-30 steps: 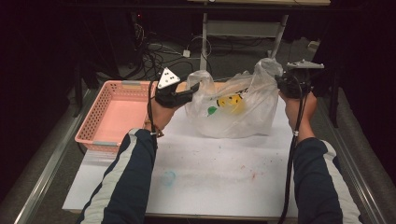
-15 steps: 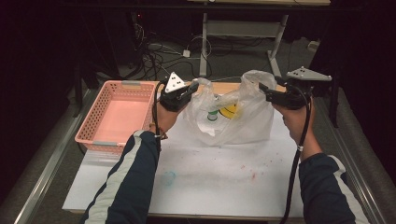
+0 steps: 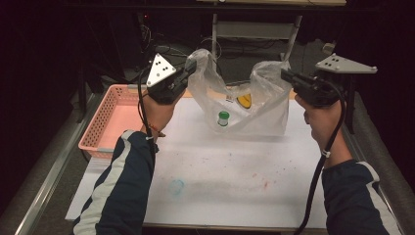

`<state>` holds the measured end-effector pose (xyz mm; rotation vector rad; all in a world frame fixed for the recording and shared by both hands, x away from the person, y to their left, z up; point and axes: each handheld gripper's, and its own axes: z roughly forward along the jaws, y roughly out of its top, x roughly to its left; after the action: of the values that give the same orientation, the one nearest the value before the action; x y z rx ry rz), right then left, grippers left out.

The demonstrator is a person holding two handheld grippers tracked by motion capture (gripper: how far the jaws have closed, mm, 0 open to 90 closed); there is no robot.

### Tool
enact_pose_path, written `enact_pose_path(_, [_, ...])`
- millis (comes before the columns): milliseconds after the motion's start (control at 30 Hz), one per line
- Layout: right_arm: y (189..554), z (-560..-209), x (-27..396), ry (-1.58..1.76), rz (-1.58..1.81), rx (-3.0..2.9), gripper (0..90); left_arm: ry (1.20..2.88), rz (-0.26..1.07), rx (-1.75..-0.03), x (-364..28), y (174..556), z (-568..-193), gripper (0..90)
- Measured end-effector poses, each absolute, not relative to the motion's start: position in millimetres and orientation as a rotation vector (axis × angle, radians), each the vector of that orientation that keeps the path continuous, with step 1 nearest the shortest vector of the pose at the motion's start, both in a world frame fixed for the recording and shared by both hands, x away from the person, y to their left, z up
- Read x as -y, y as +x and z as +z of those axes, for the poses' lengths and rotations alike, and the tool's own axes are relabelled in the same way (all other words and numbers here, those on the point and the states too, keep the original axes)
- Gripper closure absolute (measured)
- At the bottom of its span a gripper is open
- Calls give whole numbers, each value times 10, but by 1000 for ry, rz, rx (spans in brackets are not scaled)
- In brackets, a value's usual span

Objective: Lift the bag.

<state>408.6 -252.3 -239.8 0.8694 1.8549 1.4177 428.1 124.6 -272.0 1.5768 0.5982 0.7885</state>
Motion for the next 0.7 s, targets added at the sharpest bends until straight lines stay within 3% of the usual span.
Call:
enact_pose_path(333, [3932,-2086,2663,853,1457,-1732,900,1558,817,-573,-1238,4194,-2613,869])
enact_pose_path(400, [3967,-2120,2678,871,1445,-1737,900,1556,814,-582,-1225,4212,-2644,854])
enact_pose_path(467, [4020,-2185,2669,891,1387,-1743,900,1568,803,-584,-1198,4233,-2692,775])
enact_pose_path(700, [4242,-2501,2701,989,1309,-1776,899,1616,788,-612,-1107,4318,-2899,733])
